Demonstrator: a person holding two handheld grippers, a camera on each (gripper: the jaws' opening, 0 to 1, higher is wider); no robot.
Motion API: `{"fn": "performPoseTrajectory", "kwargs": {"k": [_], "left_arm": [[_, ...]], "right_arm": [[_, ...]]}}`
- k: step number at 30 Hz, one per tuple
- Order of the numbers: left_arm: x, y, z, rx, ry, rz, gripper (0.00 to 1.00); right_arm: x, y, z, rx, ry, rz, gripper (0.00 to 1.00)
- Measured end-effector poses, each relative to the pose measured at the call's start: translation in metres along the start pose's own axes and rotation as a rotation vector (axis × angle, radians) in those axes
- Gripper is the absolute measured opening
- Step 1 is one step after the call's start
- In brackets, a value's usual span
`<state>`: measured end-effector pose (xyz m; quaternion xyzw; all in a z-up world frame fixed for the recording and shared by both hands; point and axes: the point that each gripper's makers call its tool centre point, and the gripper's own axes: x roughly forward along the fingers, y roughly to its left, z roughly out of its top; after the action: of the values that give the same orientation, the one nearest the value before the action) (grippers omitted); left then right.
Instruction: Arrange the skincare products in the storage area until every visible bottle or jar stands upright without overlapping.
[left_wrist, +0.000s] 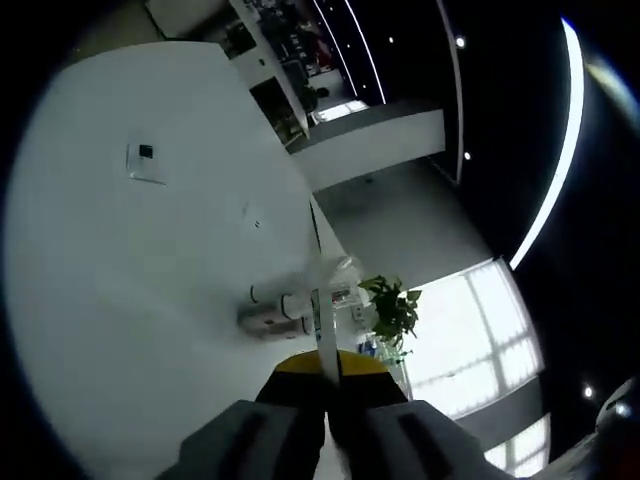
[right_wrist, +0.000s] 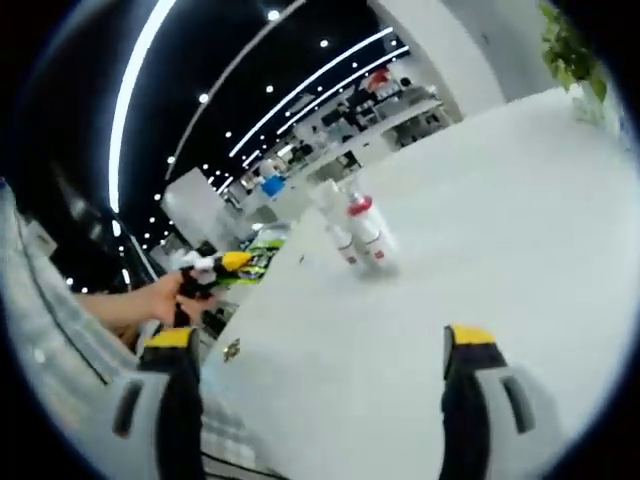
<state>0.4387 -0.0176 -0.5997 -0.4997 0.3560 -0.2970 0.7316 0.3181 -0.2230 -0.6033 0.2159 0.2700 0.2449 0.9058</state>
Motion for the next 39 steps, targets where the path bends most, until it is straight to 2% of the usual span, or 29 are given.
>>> {"fn": "performPoseTrajectory", "kwargs": {"k": [3,6,17,28,34,39], "left_arm": [[0.007,0.009,0.000,-0.004,0.010,0.027,0.02],[0.014,0.021,0.002,-0.012,0.015,0.054,0.02],[0.033,0.051,0.005,-0.010,0.041,0.115,0.02],[0.052,0.070,0.011,-0.054,0.026,0.124,0.02],[0.061,0.084,0.017,-0.090,0.011,0.137,0.02],[0.069,0.092,0.017,-0.097,0.020,0.157,0.02]], "right_arm": [[-0.004,-0.008,-0.004,-0.025,0.026,-0.039,0.99],[-0.007,-0.012,-0.004,-0.019,0.016,-0.054,0.99],[-0.014,-0.013,-0.024,-0.009,0.107,-0.066,0.99],[-0.010,-0.014,-0.020,-0.027,0.150,-0.082,0.99],[-0.011,-0.017,-0.022,-0.018,0.168,-0.103,0.99],[-0.010,-0.025,-0.020,0.005,0.168,-0.124,0.99]]}}
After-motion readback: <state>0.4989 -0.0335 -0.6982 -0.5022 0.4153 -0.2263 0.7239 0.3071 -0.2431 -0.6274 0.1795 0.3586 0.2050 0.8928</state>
